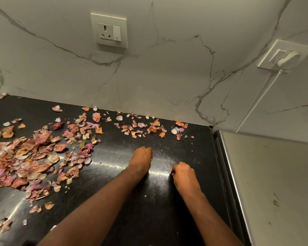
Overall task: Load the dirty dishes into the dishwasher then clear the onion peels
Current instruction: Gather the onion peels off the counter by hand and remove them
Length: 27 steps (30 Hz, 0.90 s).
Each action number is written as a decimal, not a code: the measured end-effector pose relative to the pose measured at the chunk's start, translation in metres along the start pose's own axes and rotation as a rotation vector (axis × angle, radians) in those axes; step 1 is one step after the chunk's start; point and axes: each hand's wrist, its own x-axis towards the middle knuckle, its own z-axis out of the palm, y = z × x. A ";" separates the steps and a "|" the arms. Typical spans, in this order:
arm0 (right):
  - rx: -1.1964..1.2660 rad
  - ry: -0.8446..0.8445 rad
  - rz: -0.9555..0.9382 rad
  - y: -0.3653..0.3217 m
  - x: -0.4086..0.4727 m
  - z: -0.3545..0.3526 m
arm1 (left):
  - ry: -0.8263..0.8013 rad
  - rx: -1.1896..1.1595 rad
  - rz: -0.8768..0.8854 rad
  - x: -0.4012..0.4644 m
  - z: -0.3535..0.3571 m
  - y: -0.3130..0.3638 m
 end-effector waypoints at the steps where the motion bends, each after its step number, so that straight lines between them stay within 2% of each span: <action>1: 0.000 -0.005 0.023 -0.002 0.002 -0.002 | -0.008 0.018 -0.003 -0.001 0.000 0.001; 4: 0.064 0.002 0.131 -0.005 0.008 -0.008 | -0.019 -0.024 -0.004 -0.010 -0.001 0.000; 7: 0.310 0.063 0.318 0.007 0.013 -0.007 | -0.064 -0.330 -0.044 -0.027 -0.006 -0.011; 9: 0.797 0.113 0.492 0.017 0.011 -0.005 | -0.078 -0.618 -0.069 -0.042 -0.013 -0.017; 12: 1.793 0.097 0.713 0.011 0.001 -0.003 | -0.017 -0.852 -0.045 -0.068 -0.029 -0.020; 14: 2.084 -0.014 0.751 -0.005 -0.011 0.000 | 0.023 -0.969 -0.028 -0.078 -0.033 -0.016; 16: 2.184 -0.176 0.710 -0.029 -0.022 0.003 | 0.049 -1.030 0.014 -0.087 -0.034 -0.010; 19: 2.218 -0.339 0.598 -0.064 -0.033 0.010 | 0.074 -0.974 0.087 -0.095 -0.027 -0.008; 22: 2.191 -0.394 0.487 -0.083 -0.034 0.011 | 0.137 -0.907 0.101 -0.104 -0.026 -0.011; 25: 2.191 -0.443 0.492 -0.088 -0.028 0.013 | 0.193 -0.887 0.093 -0.109 -0.029 -0.018; 27: 2.197 -0.545 0.498 -0.091 -0.023 0.016 | 0.236 -0.830 0.098 -0.118 -0.031 -0.021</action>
